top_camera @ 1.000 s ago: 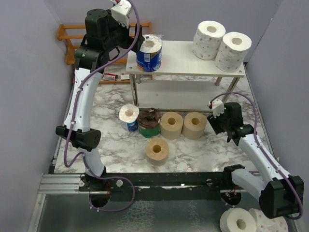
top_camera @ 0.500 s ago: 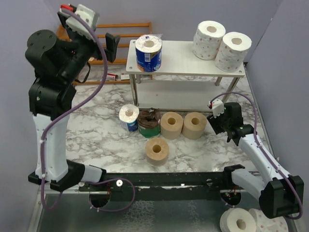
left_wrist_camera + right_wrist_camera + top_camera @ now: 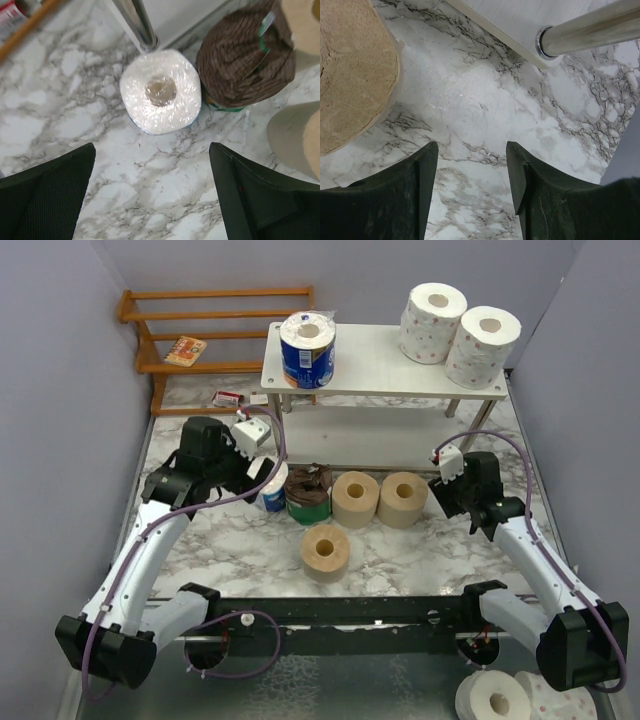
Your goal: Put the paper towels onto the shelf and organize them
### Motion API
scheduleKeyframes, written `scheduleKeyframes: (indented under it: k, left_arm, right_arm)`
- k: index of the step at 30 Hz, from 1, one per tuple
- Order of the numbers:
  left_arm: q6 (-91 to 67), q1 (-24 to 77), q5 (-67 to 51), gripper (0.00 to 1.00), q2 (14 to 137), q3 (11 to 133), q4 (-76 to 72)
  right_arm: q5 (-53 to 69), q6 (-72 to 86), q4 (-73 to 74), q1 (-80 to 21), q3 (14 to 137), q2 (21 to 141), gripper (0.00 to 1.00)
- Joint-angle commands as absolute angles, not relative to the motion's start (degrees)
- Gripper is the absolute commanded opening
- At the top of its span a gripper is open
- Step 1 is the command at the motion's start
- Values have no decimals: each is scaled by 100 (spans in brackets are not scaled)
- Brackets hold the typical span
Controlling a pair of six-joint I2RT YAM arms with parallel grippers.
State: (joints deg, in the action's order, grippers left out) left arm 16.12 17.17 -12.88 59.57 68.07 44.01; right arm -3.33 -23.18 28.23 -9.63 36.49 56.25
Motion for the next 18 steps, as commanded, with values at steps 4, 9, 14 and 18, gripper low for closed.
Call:
scheduleKeyframes:
  k: [4, 9, 14, 18]
  left_arm:
    - [1404, 1720, -325, 99, 5493, 5105, 2675]
    - [1318, 1723, -279, 99, 6175, 4974, 2139]
    - [1296, 1723, -291, 94, 6897, 5199, 1817]
    - [1210, 1709, -297, 92, 7314, 5459, 1717]
  right_arm:
    - [-453, -2278, 2634, -923, 3630, 5646, 57]
    - [-442, -2286, 2618, -912, 3610, 5646, 57]
    - [-449, -2286, 2628, -906, 3612, 5658, 57]
    - [-456, -2287, 2622, -909, 3610, 5651, 57]
